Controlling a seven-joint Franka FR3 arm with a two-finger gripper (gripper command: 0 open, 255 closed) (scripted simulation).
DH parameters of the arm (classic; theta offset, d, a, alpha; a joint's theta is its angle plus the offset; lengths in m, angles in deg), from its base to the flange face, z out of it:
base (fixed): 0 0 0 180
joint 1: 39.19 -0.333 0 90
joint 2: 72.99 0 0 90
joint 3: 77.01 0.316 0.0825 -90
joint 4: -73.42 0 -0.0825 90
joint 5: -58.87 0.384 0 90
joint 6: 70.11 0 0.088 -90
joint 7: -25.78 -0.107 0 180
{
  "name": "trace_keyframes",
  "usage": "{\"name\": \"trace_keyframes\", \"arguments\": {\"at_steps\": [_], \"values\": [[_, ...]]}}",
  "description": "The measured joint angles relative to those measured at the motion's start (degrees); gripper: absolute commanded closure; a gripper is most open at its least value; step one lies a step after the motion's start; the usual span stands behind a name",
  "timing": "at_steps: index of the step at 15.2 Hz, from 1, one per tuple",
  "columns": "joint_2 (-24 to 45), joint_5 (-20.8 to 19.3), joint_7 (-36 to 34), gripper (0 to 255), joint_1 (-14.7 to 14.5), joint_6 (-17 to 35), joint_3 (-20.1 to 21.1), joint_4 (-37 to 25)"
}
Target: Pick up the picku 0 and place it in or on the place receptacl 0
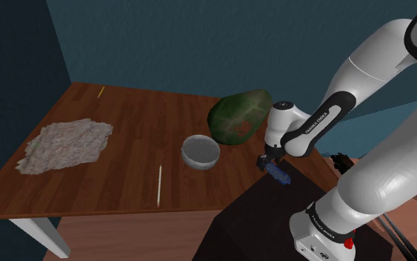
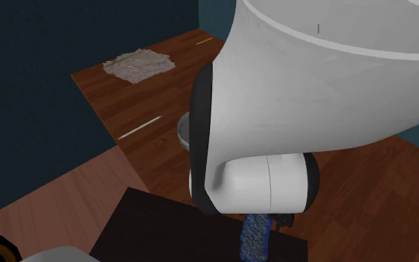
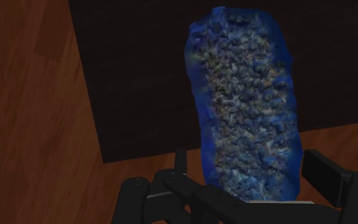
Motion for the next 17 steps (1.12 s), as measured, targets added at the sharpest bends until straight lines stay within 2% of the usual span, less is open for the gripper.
{"name": "trace_keyframes", "arguments": {"at_steps": [4, 5, 15, 17], "values": [[0.21, -0.24, -0.18, 0, 0.01, 0.16, -0.07, -0.05], [0.21, -0.24, -0.18, 255, 0.01, 0.16, -0.07, -0.05], [0.20, -0.25, -0.19, 255, 0.00, 0.20, -0.05, -0.08], [-1.54, 1.41, 1.24, 255, 0.00, -0.98, 0.34, 0.42]]}}
